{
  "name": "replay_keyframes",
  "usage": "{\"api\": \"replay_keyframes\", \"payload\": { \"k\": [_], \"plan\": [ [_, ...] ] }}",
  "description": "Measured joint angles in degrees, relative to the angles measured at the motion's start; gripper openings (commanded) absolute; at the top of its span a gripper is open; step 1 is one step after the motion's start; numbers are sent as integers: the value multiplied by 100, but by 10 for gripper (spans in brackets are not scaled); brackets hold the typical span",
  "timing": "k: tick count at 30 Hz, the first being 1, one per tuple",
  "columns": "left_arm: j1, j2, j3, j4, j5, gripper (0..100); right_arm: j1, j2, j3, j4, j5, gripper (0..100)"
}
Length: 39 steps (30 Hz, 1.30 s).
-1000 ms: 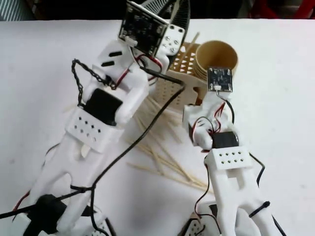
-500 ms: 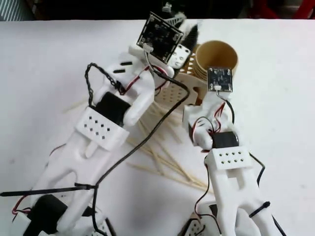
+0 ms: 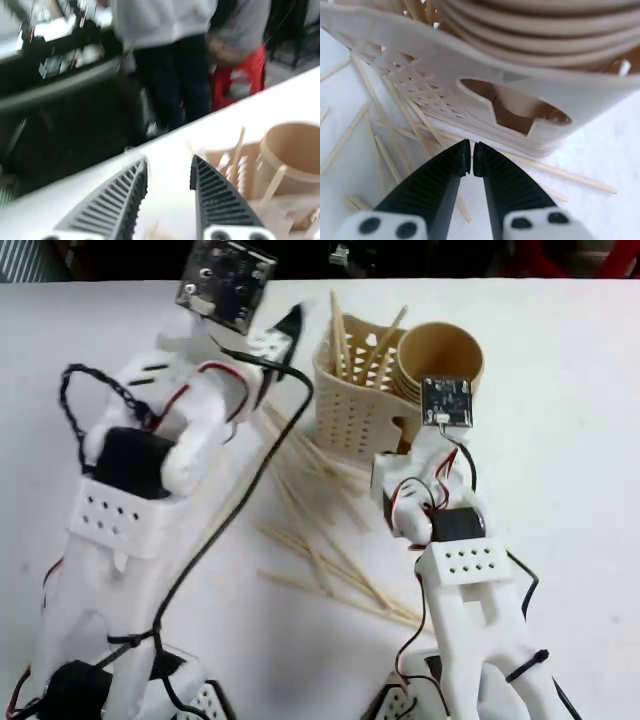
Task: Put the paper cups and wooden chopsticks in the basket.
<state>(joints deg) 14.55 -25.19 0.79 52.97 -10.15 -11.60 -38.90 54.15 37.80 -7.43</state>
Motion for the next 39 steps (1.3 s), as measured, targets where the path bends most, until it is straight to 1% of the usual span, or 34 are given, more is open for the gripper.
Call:
{"api": "replay_keyframes", "payload": {
  "k": [2,5,8,10,13,15,18,23,25,29,33,36,39],
  "plan": [
    [-237,-18,0,448,-105,158,0,0,0,0,0,31],
    [-607,-18,0,1020,-580,172,0,0,0,0,0,31],
    [-914,-18,0,1644,-1029,256,0,0,0,0,0,31],
    [-1125,-18,0,2048,-1222,290,0,0,0,0,0,31],
    [-1442,-18,70,2576,-1415,298,0,0,0,0,0,31],
    [-1582,-18,343,2681,-1626,298,0,0,0,0,0,31],
    [-1732,-18,1055,2602,-2048,299,0,0,0,0,0,31],
    [-1916,-18,2567,1776,-2567,317,0,0,0,0,0,31],
    [-1916,-18,3068,1468,-2708,340,0,0,0,0,0,31],
    [-1934,-18,3666,1046,-2787,343,0,0,0,0,0,31],
    [-1943,396,3622,914,-2787,343,0,0,0,0,0,31],
    [-1969,1231,3218,905,-2787,343,0,0,0,0,0,31],
    [-2075,2295,2532,941,-2699,343,0,0,0,0,0,31]
  ]
}}
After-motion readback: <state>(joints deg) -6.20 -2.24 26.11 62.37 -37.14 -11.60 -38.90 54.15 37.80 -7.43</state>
